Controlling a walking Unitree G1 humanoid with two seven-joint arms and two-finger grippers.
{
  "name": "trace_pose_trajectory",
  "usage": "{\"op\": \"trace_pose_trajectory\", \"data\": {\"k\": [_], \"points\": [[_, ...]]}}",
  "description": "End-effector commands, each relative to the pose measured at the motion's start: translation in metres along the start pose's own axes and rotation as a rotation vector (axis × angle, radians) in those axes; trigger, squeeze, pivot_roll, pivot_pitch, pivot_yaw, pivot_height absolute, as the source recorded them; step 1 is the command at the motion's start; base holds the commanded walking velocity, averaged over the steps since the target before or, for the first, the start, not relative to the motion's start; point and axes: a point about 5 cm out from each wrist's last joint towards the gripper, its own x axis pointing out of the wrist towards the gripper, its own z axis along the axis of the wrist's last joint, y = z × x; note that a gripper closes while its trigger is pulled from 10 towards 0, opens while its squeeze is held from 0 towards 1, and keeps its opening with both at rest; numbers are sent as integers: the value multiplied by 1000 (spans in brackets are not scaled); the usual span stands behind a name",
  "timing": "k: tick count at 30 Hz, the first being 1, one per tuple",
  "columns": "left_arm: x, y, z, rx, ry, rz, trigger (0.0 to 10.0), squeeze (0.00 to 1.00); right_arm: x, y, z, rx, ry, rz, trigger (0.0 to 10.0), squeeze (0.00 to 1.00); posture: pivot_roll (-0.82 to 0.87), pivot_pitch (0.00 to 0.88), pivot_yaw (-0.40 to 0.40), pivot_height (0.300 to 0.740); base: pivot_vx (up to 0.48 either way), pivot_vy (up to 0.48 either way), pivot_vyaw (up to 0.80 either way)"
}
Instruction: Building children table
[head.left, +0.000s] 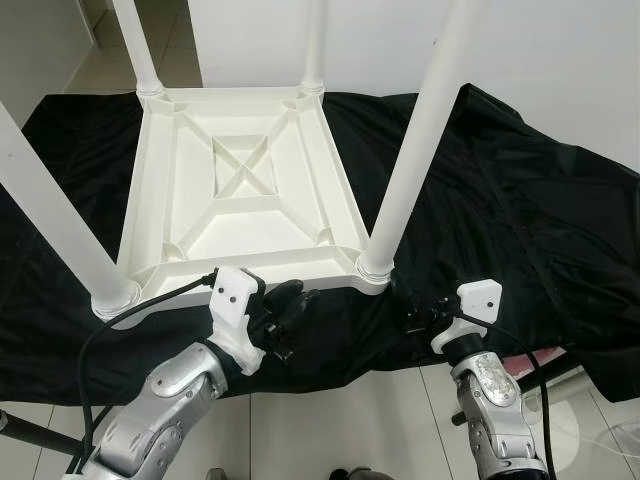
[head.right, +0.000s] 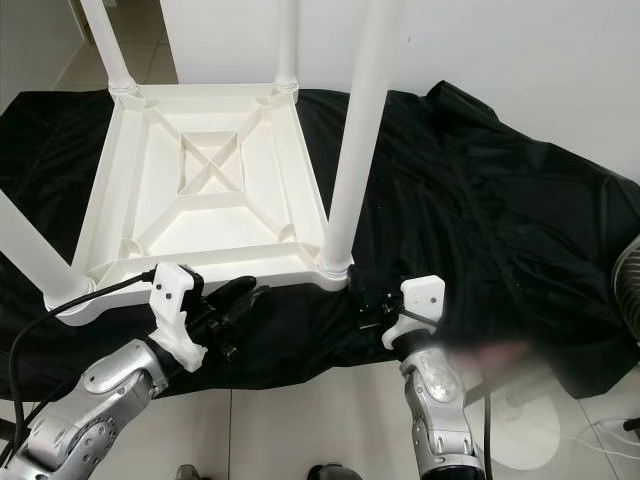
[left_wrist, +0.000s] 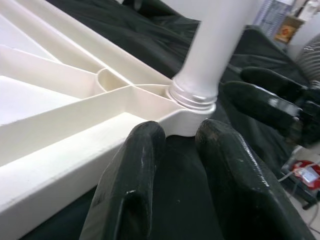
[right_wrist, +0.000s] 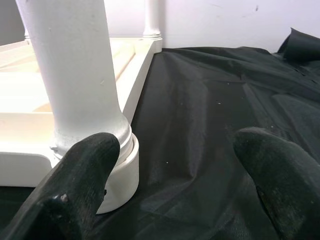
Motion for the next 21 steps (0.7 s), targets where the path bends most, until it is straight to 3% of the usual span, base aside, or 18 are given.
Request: {"op": "trace_pose_trajectory", "data": {"k": [1,12,17,21], "points": [[4,0,-8,11,47,26,10000,0,-3,0,-1,-8,13,-8,10000,0,-15,105,-47,740,0,0,0],[25,1,-8,123,81,77,10000,0,-6,4,-1,5,25,-25,10000,0,-20,124,-39,740,0,0,0],[31,10,-5,129,90,164,10000,0,-8,5,-2,16,23,-49,10000,0,-27,131,-29,740,0,0,0],[34,29,-8,109,128,317,10000,0,-10,5,-1,31,22,-68,10000,0,-32,134,-24,740,0,0,0]]}}
